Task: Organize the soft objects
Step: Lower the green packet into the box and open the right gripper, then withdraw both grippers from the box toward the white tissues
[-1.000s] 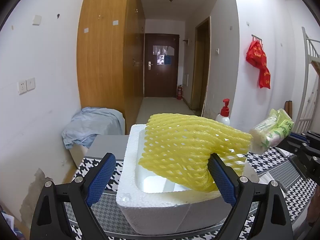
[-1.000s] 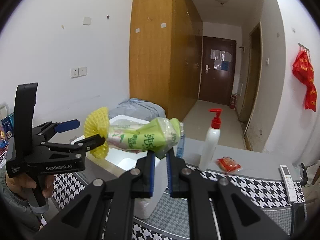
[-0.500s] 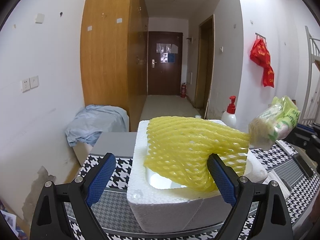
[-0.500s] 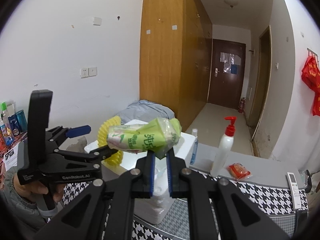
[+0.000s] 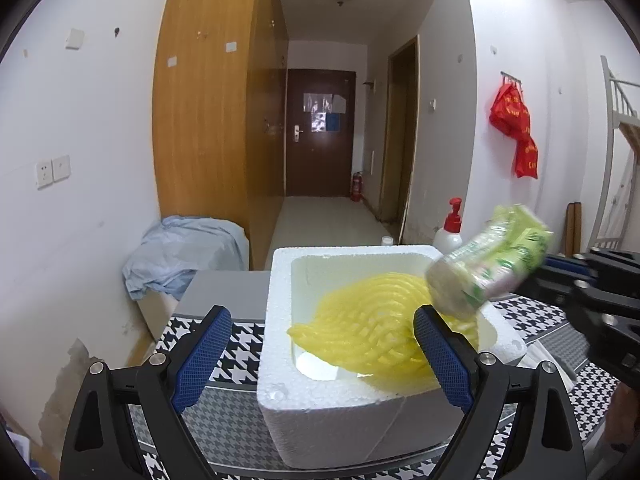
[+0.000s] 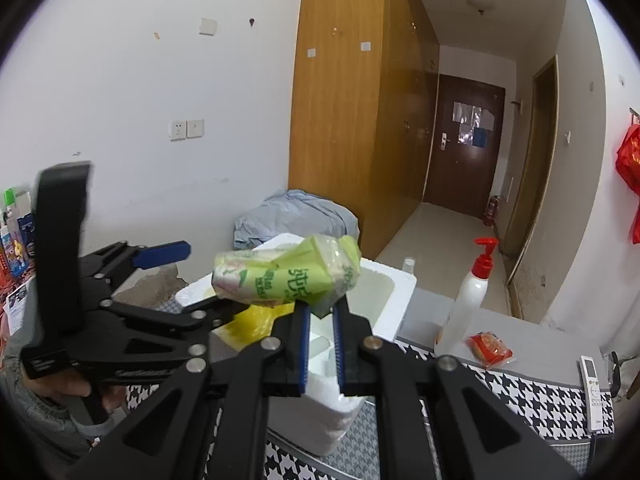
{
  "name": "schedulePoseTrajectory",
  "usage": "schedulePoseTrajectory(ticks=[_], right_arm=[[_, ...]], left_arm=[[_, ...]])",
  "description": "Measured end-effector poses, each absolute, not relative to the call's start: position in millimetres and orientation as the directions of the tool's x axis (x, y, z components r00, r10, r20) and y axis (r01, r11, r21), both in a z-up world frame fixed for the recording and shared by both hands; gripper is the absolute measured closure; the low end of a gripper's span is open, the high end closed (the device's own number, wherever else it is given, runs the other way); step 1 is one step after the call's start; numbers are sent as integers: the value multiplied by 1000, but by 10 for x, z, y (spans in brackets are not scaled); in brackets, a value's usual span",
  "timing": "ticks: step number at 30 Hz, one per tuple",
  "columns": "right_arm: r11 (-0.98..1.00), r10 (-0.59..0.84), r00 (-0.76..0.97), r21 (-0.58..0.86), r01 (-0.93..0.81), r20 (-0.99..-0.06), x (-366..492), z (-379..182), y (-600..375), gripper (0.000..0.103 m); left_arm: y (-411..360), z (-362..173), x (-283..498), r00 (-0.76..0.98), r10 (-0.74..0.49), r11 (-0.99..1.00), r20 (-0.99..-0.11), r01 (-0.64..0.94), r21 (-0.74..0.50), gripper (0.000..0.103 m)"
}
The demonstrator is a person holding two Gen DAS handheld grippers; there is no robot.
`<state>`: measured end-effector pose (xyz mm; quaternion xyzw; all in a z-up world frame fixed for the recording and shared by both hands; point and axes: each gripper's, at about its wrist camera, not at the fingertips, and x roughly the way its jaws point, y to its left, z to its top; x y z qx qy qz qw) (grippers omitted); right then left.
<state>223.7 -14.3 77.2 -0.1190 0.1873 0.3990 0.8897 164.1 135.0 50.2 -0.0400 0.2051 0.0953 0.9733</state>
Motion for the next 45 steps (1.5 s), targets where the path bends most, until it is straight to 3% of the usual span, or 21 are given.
schedulePoseTrajectory(ticks=[16, 19, 23, 24, 26, 27, 33, 45], right_arm=[[670, 630, 612, -63, -740, -479, 2361, 684, 71, 89], [668, 631, 602, -53, -742, -490, 2385, 671, 113, 80], [674, 630, 609, -50, -737, -482, 2385, 676, 121, 45], [675, 630, 612, -52, -736, -477, 2377, 678, 117, 42], [670, 638, 609, -49, -740, -472, 2361, 680, 110, 22], [667, 641, 607, -51, -744, -470, 2350, 679, 112, 18], [668, 657, 612, -36, -743, -439, 2306, 719, 61, 9], [674, 680, 625, -10, -739, -384, 2142, 870, -196, 9]], left_arm=[[1589, 509, 1527, 898, 206, 967, -388, -247, -59, 10], [1612, 495, 1514, 896, 211, 965, -390, -254, -62, 10], [1652, 484, 1488, 894, 221, 962, -390, -265, -64, 10], [1666, 484, 1479, 893, 223, 961, -391, -269, -66, 10], [1681, 486, 1471, 892, 226, 959, -391, -274, -70, 10], [1684, 489, 1466, 892, 230, 958, -390, -278, -70, 9], [1675, 525, 1414, 892, 245, 955, -379, -290, -67, 7], [1494, 690, 1226, 902, 272, 952, -336, -302, -41, 1]])
